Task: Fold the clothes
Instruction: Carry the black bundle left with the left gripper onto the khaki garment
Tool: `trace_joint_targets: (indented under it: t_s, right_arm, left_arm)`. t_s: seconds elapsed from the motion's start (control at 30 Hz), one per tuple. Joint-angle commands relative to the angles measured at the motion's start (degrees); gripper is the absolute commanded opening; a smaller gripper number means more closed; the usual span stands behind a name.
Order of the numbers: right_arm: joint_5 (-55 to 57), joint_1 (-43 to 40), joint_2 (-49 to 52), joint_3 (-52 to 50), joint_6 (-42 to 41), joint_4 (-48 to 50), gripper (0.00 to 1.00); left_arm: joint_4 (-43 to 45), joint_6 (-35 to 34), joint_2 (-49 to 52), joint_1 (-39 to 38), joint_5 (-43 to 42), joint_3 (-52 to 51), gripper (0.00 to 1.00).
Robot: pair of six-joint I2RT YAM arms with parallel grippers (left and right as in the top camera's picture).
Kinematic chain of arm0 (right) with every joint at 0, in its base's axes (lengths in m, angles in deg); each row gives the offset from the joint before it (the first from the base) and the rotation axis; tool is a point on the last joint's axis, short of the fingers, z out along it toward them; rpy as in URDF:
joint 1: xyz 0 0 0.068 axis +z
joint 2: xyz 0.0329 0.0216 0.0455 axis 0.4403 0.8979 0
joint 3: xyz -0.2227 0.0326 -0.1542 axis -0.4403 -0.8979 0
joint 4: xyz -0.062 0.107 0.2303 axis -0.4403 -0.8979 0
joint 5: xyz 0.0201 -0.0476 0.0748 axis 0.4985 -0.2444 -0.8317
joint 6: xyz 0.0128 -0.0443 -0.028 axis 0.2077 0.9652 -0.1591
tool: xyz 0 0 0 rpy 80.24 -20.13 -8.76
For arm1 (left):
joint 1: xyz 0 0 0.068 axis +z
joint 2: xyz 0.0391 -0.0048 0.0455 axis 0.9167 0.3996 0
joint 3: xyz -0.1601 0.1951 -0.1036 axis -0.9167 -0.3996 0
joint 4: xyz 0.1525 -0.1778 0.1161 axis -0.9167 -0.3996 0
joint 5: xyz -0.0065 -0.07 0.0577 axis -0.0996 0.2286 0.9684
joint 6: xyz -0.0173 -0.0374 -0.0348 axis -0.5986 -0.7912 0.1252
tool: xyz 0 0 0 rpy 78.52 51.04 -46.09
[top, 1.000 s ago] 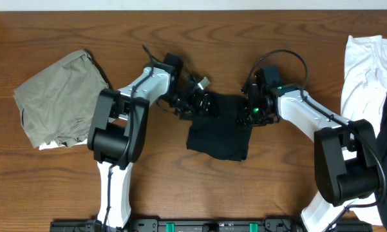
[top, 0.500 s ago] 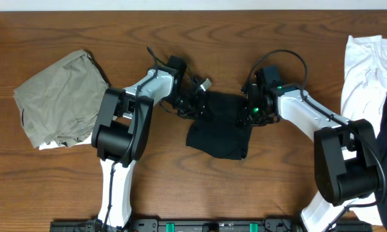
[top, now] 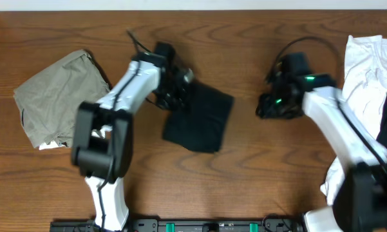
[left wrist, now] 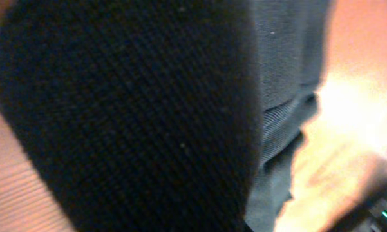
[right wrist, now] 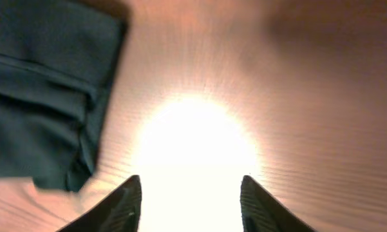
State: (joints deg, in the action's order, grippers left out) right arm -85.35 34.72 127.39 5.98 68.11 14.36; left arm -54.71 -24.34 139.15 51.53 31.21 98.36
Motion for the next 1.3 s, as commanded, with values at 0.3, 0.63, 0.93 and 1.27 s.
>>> trace_joint_targets:
  t_s: [0.3, 0.63, 0.93, 1.27]
  right_arm:
    - [3.67, -1.68, -13.00, 1.51, 2.58, -6.10, 0.51]
    - [3.69, -1.68, -12.94, 1.44, 2.58, -7.76, 0.52]
    - [4.35, -1.68, -12.90, 1.42, 2.78, -8.70, 0.52]
    - [4.52, -1.68, -12.92, 1.42, 2.99, -9.77, 0.52]
  left_arm:
    - [-0.66, 0.44, -13.14, 8.76, 33.40, 3.37, 0.06]
    - [0.35, 1.25, -13.94, 16.09, 34.73, 8.11, 0.06]
    - [0.13, -3.65, -14.25, 23.82, 33.70, 10.01, 0.06]
    - [-0.04, -6.51, -14.21, 36.59, 25.83, 9.60, 0.06]
